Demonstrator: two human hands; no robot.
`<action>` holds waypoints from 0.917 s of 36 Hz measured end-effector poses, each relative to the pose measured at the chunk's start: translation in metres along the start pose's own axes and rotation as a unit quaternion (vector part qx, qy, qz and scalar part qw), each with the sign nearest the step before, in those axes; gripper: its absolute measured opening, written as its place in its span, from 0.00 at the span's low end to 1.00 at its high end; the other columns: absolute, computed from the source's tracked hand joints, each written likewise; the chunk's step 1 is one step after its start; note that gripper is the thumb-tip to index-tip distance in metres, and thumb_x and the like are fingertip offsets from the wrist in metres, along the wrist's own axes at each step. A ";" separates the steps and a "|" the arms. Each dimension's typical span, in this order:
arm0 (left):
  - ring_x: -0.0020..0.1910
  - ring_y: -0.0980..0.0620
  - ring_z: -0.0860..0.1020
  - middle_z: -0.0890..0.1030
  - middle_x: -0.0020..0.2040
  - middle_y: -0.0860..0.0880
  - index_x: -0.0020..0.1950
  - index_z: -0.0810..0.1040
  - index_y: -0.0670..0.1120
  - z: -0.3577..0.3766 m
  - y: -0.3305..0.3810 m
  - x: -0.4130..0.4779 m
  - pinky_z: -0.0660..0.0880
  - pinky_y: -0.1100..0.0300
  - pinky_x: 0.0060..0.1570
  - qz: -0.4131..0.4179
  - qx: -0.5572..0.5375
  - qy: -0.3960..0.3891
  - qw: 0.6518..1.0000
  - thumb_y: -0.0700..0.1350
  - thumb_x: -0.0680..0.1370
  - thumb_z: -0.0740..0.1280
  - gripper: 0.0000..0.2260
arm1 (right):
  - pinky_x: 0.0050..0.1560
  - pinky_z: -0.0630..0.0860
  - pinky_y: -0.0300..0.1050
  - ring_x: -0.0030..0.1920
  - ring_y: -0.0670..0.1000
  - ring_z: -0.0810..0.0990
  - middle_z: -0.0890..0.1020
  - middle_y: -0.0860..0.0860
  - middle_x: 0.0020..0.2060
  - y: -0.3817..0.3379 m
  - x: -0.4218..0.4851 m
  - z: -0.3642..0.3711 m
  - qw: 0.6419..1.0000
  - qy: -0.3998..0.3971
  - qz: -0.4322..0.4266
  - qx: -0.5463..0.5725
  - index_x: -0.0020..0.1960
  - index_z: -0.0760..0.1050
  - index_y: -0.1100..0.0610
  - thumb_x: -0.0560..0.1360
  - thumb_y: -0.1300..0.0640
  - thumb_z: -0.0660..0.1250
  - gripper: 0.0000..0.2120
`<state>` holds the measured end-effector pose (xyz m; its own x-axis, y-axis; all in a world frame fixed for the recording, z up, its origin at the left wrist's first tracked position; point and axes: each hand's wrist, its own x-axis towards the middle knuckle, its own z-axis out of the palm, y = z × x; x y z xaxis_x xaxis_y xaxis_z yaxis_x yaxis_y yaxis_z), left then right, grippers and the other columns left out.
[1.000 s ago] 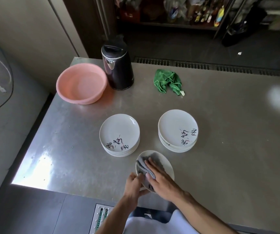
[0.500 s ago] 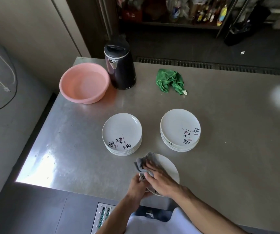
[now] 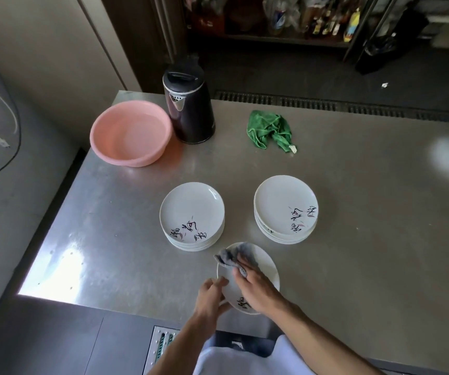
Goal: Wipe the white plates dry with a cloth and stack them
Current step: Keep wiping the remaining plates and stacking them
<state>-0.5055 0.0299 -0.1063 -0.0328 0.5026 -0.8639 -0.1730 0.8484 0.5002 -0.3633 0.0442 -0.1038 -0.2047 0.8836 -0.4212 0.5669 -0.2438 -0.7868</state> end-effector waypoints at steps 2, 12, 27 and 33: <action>0.46 0.42 0.85 0.84 0.48 0.37 0.55 0.73 0.39 0.000 -0.002 0.001 0.82 0.54 0.39 0.003 0.009 -0.015 1.000 0.41 0.82 0.65 0.06 | 0.70 0.43 0.23 0.73 0.27 0.50 0.58 0.26 0.73 0.001 -0.001 0.002 0.999 -0.022 -0.045 -0.007 0.77 0.59 0.36 0.85 0.50 0.53 0.21; 0.50 0.38 0.85 0.82 0.58 0.35 0.65 0.75 0.40 0.006 -0.005 -0.008 0.84 0.47 0.46 0.003 0.056 -0.058 0.997 0.31 0.81 0.60 0.14 | 0.78 0.42 0.46 0.81 0.51 0.47 0.49 0.54 0.81 0.043 0.009 -0.009 0.956 0.017 0.091 -0.279 0.81 0.50 0.57 0.84 0.44 0.47 0.30; 0.43 0.40 0.87 0.86 0.45 0.37 0.61 0.79 0.35 0.005 0.020 0.004 0.84 0.48 0.40 0.028 0.038 -0.036 0.998 0.34 0.80 0.58 0.14 | 0.69 0.47 0.23 0.71 0.32 0.61 0.72 0.40 0.71 0.040 -0.035 -0.034 0.977 -0.010 -0.113 -0.180 0.72 0.73 0.50 0.80 0.36 0.56 0.27; 0.44 0.40 0.87 0.83 0.54 0.40 0.68 0.70 0.59 0.015 0.039 0.003 0.84 0.45 0.39 0.025 0.014 -0.048 0.998 0.34 0.81 0.56 0.23 | 0.62 0.75 0.37 0.58 0.44 0.81 0.83 0.45 0.59 0.028 -0.049 -0.043 0.965 0.042 -0.187 -0.181 0.61 0.81 0.54 0.74 0.46 0.69 0.19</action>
<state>-0.4971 0.0668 -0.0884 0.0548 0.5574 -0.8284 -0.1462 0.8252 0.5455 -0.3032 0.0109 -0.0855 -0.3923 0.9155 -0.0889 0.7109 0.2405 -0.6609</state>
